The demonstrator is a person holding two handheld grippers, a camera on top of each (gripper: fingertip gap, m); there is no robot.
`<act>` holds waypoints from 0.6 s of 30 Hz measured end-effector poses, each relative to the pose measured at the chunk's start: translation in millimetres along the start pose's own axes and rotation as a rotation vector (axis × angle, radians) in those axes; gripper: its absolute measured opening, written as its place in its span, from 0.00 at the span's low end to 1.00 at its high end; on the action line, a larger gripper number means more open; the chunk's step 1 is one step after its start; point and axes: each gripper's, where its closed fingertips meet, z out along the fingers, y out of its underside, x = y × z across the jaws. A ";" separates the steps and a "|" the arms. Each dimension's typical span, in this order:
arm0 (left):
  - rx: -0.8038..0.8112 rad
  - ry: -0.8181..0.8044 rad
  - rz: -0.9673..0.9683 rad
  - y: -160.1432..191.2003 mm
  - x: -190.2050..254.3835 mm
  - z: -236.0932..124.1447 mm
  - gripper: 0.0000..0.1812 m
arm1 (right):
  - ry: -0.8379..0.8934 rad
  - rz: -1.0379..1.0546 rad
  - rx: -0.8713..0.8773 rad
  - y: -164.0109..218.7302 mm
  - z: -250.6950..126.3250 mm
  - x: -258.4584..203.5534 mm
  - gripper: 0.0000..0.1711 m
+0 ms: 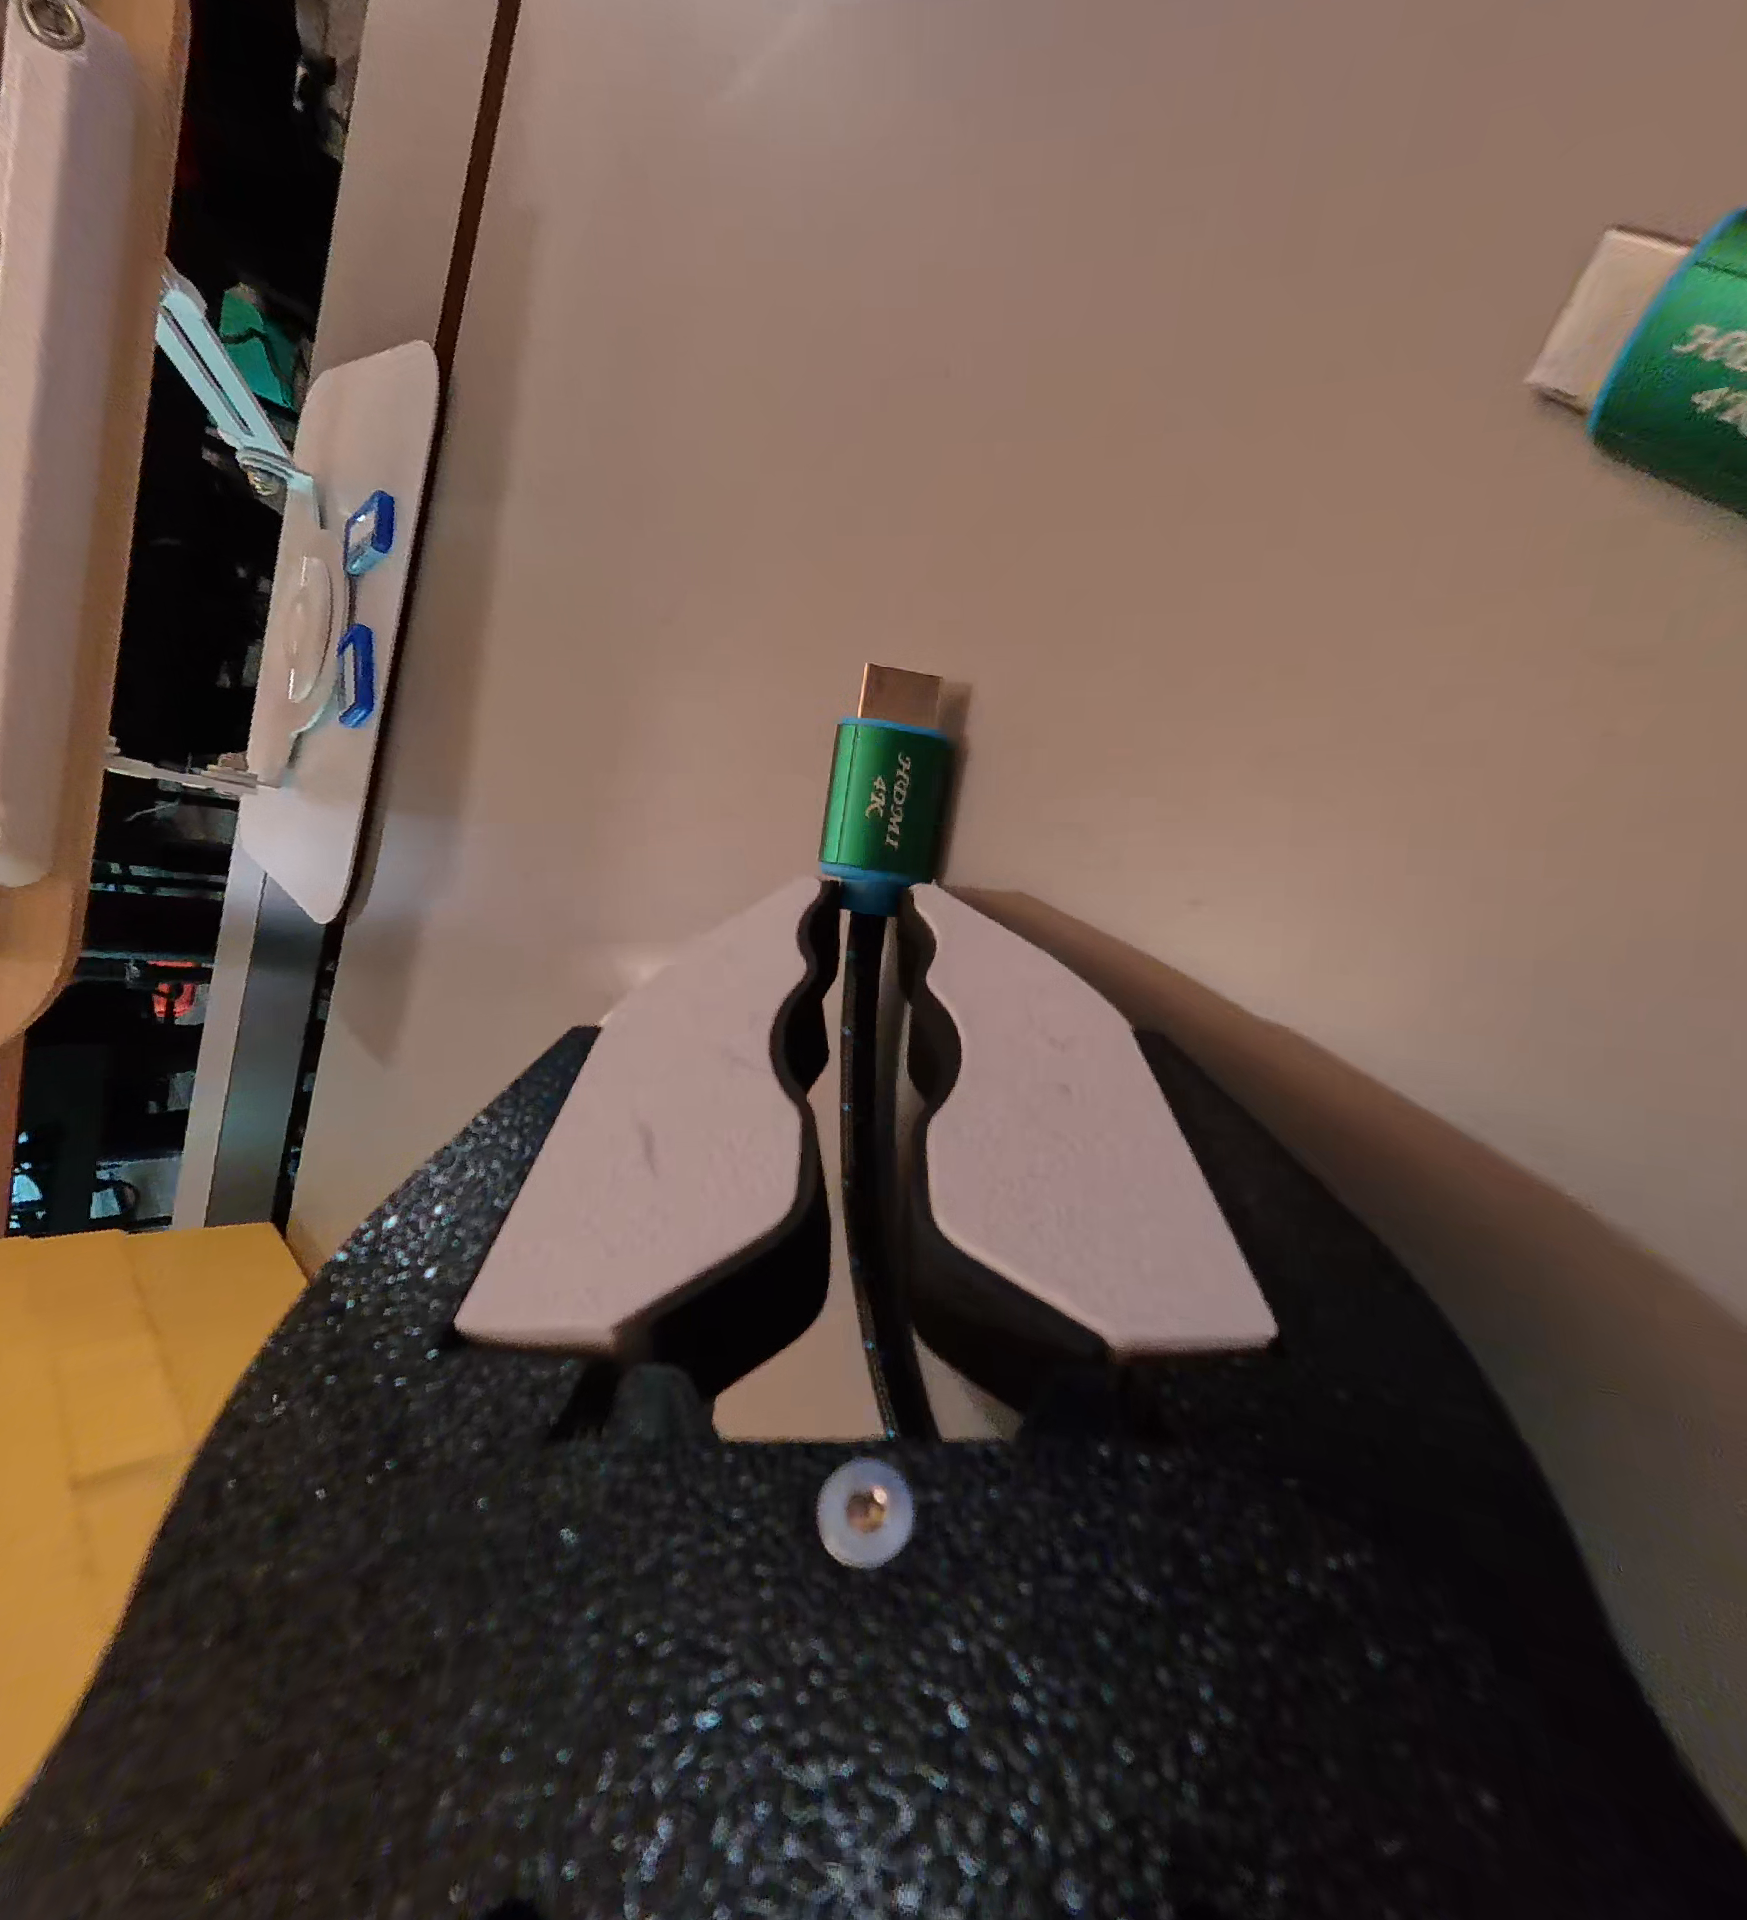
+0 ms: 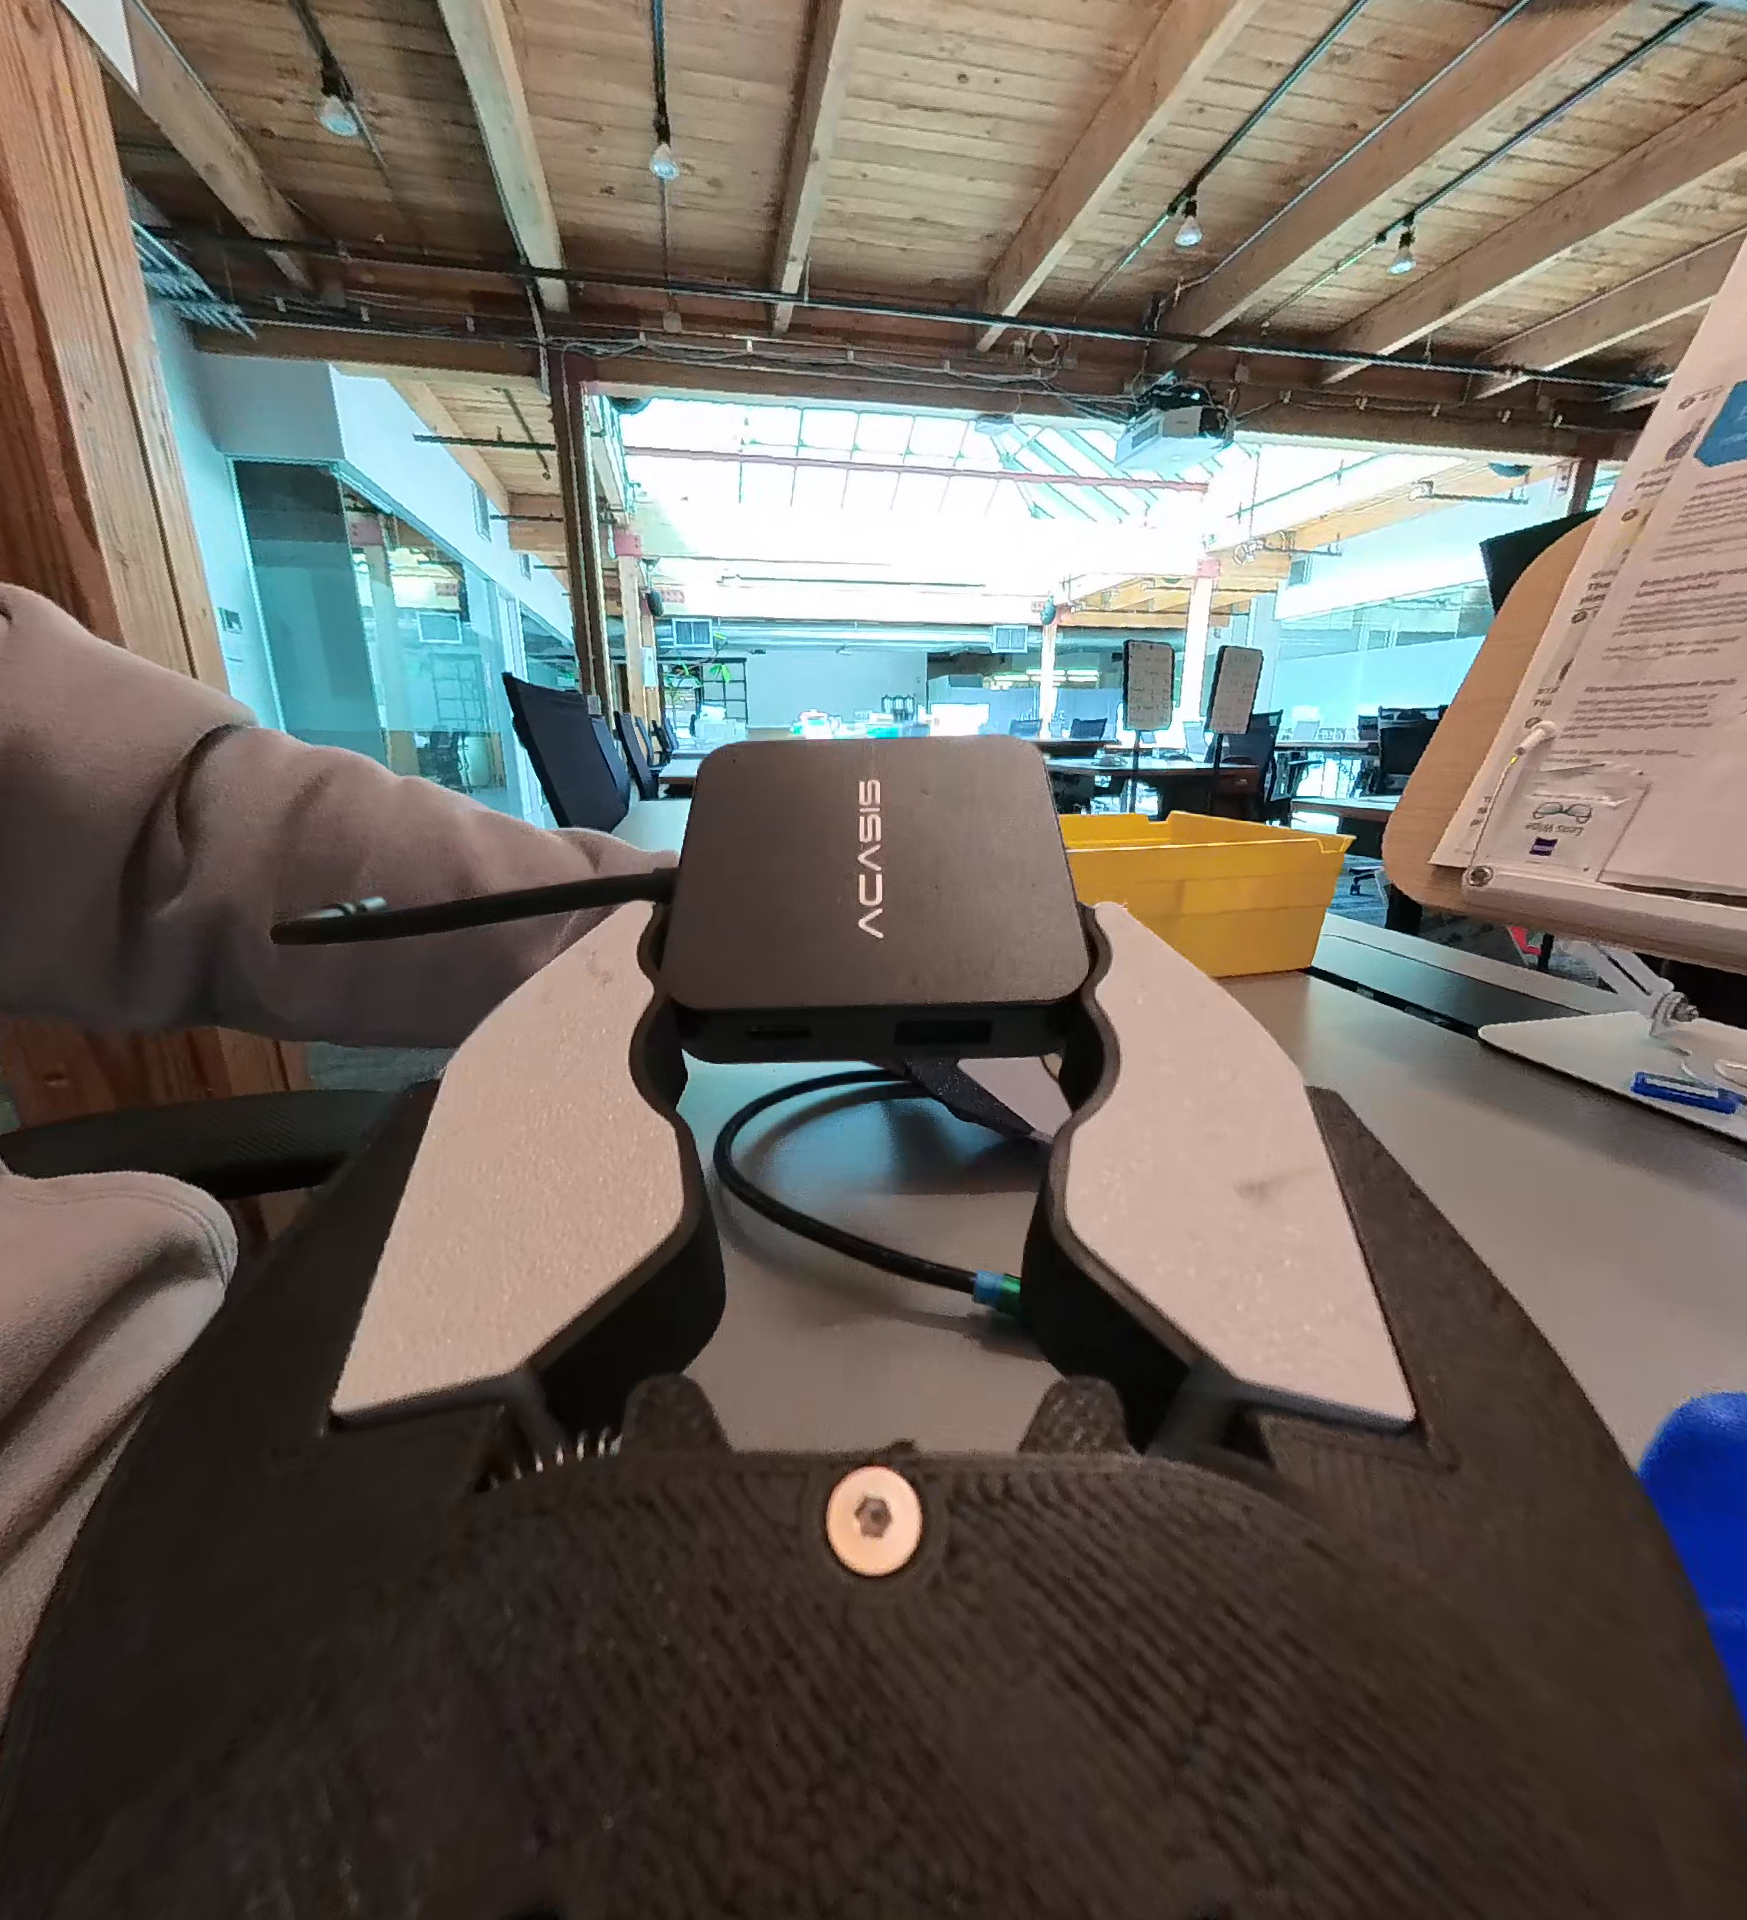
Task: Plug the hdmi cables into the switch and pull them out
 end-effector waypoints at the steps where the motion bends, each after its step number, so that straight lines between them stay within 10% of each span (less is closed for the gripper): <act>1: -0.001 0.005 -0.009 0.3 -0.2 0.1 0.05 | -0.001 -0.003 -0.005 0.9 0.4 -0.5 0.42; 18: -0.083 0.006 0.031 23.5 -7.7 -6.8 0.04 | -0.018 -0.009 -0.024 3.6 2.7 -2.8 0.42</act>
